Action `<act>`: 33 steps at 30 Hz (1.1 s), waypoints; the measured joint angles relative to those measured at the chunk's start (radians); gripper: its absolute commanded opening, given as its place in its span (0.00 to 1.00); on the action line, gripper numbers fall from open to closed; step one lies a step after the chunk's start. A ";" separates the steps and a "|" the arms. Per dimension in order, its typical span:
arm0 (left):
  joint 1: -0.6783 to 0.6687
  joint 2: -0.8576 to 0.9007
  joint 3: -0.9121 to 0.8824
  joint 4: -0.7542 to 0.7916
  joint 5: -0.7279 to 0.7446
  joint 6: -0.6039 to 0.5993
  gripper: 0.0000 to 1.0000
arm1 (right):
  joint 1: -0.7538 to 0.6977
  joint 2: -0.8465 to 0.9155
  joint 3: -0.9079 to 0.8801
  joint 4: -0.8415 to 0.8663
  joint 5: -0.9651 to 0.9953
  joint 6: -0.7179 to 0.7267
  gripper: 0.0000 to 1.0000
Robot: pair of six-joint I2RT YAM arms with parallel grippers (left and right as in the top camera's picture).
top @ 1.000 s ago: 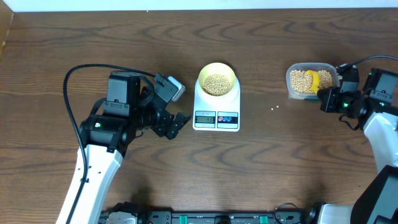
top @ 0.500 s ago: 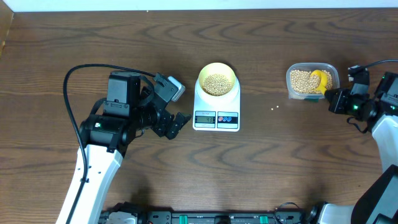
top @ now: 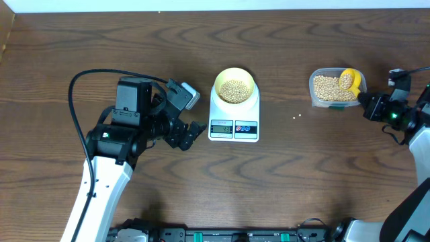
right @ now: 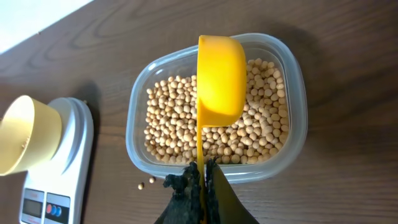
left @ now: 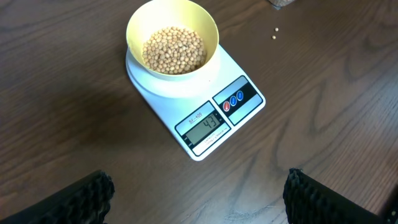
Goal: Scoop item into bowl and weigh 50g on scale
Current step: 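Drag the yellow scoop through the soybeans in the tub with the right gripper, then lift the filled scoop out of the tub and carry it left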
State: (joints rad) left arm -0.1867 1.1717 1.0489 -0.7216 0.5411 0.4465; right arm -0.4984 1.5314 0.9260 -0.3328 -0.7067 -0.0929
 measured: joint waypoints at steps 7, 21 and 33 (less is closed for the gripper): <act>0.000 0.000 0.000 0.000 0.000 0.000 0.89 | -0.002 0.000 0.000 0.002 -0.026 0.068 0.01; 0.000 0.000 0.000 0.000 0.000 0.000 0.89 | -0.002 0.000 0.000 0.005 -0.177 0.108 0.00; 0.000 0.000 0.000 0.000 0.000 0.000 0.89 | 0.071 0.000 0.000 0.009 -0.211 0.145 0.01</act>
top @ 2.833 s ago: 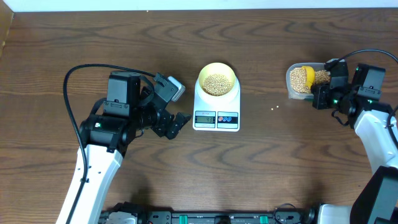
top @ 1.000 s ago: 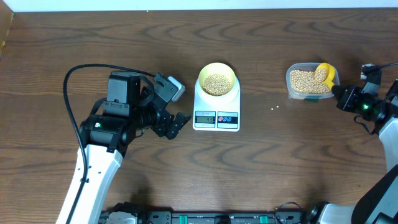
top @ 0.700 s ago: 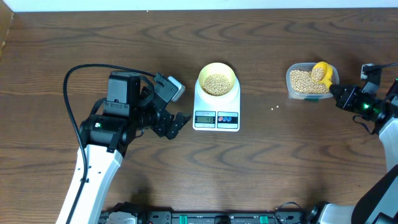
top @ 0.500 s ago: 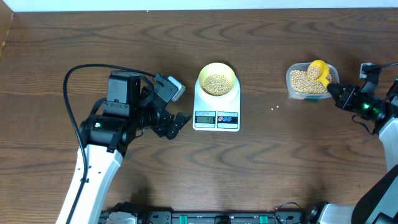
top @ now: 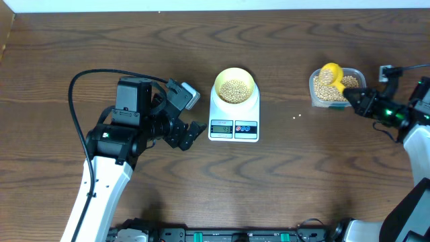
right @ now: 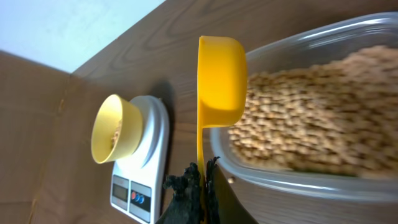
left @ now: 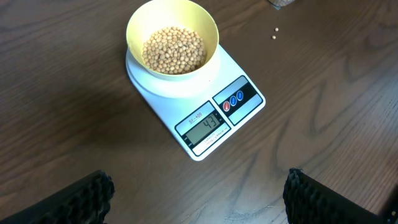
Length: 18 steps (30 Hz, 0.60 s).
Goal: Scoop item into bowl and weigh 50g on scale
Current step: 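Lift the filled scoop out of the tub and carry it left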
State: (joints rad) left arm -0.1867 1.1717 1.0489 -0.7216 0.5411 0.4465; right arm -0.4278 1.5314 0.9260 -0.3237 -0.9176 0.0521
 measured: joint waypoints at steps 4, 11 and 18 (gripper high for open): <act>0.000 0.000 0.000 0.000 0.000 0.000 0.89 | 0.047 0.000 0.000 0.034 -0.004 0.028 0.01; 0.000 0.000 0.000 0.000 0.000 0.000 0.89 | 0.114 0.000 0.000 0.109 -0.007 0.089 0.01; 0.000 0.000 0.000 0.000 0.000 0.000 0.89 | 0.185 0.000 0.000 0.136 0.013 0.146 0.01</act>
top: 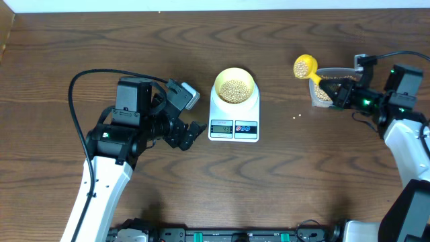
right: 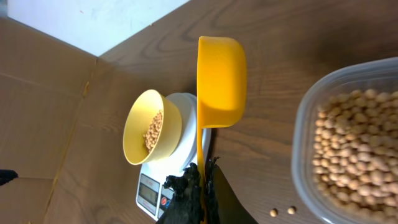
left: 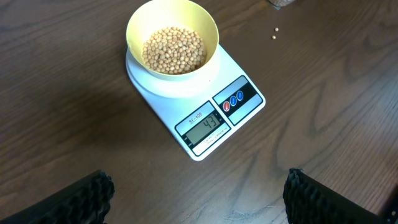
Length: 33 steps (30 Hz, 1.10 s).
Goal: Scoop item into bowl and weigh 50g on scale
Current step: 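Lift the filled scoop out of the tub and carry it left, then move the scoop over the yellow bowl and tilt it with the right gripper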
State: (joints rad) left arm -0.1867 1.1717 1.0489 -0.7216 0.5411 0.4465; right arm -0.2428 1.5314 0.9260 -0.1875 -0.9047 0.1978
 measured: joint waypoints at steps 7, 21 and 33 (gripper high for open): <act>0.000 0.000 0.000 0.000 0.000 0.000 0.89 | 0.074 0.000 0.000 0.020 0.040 0.038 0.01; 0.000 0.000 0.000 0.000 0.000 0.000 0.89 | 0.219 0.000 0.000 0.075 0.113 0.116 0.01; 0.000 0.000 0.000 0.000 0.000 0.000 0.89 | 0.299 0.000 0.000 0.077 0.149 0.125 0.01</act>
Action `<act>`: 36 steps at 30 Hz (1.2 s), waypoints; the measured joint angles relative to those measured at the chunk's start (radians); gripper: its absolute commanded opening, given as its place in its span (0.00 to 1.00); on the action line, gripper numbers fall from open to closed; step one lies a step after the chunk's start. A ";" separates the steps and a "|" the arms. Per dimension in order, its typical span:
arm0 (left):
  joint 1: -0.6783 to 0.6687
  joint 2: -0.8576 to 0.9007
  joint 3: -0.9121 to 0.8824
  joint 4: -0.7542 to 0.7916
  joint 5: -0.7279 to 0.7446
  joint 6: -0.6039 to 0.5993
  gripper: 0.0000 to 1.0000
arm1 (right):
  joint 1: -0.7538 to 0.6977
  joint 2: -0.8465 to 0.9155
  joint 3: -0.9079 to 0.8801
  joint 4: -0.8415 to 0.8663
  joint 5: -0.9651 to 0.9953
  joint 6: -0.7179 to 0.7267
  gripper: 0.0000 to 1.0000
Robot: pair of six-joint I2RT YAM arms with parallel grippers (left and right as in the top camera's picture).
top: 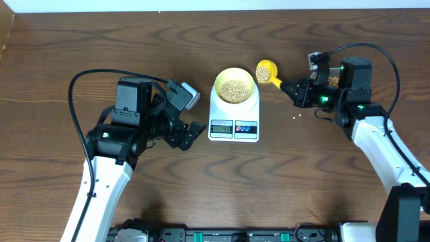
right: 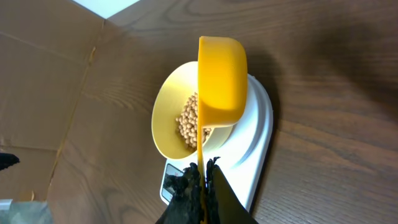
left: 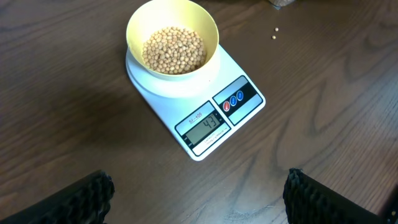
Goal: Scoop item into bowl and weigh 50g on scale
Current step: 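Move the scoop over the yellow bowl and tilt it with the right gripper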
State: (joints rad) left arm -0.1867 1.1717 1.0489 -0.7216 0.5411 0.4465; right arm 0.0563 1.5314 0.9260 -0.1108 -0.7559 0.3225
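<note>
A yellow bowl (top: 234, 87) of soybeans stands on the white scale (top: 234, 128), whose display (left: 205, 124) reads 43. My right gripper (top: 294, 89) is shut on the handle of a yellow scoop (top: 266, 70), held in the air just right of the bowl's rim. In the right wrist view the scoop (right: 221, 74) is on edge and overlaps the bowl (right: 171, 124); the right gripper (right: 202, 171) pinches the thin handle. What the scoop holds does not show. My left gripper (left: 196, 199) is open over bare table in front of the scale.
The clear bean container is mostly hidden under my right arm; only a corner (left: 283, 3) shows. A stray bean (top: 296, 116) lies on the table right of the scale. A black cable (top: 87, 77) loops behind my left arm. The table's back edge is near.
My right gripper has carried the scoop left, from midway between container and scale to just beside the bowl's right rim. The left arm and the 43 reading are unchanged.
The scoop was first in the bean container, held by my right gripper. It then sat at the container's left edge, then in the air left of the container, and now beside the bowl. The left gripper stayed open and still, and the scale read 43 throughout.
</note>
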 measured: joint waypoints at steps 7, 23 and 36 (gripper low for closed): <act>0.000 0.000 0.000 0.000 0.000 0.000 0.89 | 0.030 0.000 0.000 0.014 0.021 0.000 0.01; 0.000 0.000 0.000 0.000 0.000 0.000 0.89 | 0.090 0.000 0.000 0.048 0.069 0.000 0.01; 0.000 0.000 0.000 0.000 0.000 0.000 0.89 | 0.137 0.000 0.000 0.050 0.126 0.000 0.01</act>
State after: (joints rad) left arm -0.1867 1.1717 1.0489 -0.7216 0.5411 0.4465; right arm 0.1932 1.5314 0.9260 -0.0612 -0.6296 0.3225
